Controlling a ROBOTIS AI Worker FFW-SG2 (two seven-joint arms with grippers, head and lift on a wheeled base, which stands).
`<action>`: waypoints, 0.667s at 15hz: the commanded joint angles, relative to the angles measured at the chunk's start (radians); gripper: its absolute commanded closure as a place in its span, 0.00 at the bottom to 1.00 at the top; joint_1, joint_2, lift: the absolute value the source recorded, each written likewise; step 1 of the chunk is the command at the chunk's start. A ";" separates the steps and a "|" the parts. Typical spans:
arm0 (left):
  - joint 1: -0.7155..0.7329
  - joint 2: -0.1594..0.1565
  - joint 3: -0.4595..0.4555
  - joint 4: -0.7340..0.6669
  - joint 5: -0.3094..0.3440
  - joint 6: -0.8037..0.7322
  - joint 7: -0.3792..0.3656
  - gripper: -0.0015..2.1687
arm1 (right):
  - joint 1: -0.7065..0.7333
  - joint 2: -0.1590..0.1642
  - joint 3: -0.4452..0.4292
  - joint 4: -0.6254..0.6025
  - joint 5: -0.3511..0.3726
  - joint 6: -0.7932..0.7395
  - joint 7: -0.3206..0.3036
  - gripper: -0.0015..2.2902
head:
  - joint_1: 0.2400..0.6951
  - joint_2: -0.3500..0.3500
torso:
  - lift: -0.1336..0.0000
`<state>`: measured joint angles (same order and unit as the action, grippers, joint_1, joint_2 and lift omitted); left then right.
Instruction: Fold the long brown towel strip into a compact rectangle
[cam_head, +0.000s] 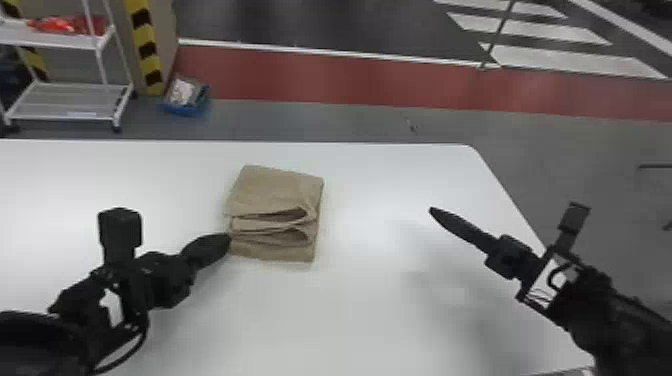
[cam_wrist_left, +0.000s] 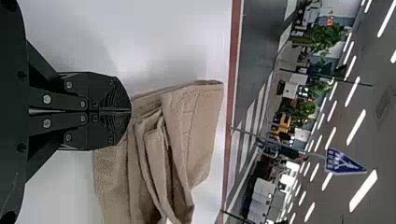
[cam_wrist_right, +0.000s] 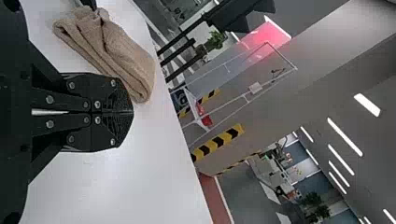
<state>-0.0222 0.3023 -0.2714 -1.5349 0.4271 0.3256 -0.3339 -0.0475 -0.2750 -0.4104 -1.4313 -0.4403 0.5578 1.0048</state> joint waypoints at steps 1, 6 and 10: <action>0.039 -0.002 -0.011 -0.077 0.006 0.073 -0.004 0.95 | 0.003 0.002 -0.004 0.000 -0.001 -0.006 0.000 0.89 | 1.00 0.19 | 0.04; 0.093 -0.002 -0.018 -0.189 0.027 0.119 0.004 0.95 | -0.005 0.003 0.024 -0.029 -0.026 0.012 -0.017 0.85 | 1.00 0.11 | 0.04; 0.110 0.003 0.069 -0.275 0.059 0.115 0.047 0.95 | -0.026 -0.004 0.139 -0.259 0.120 0.077 -0.081 0.03 | 1.00 0.15 | 0.04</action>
<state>0.0851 0.3029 -0.2369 -1.7781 0.4669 0.4414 -0.2993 -0.0599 -0.2734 -0.3193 -1.6086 -0.3975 0.5982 0.9322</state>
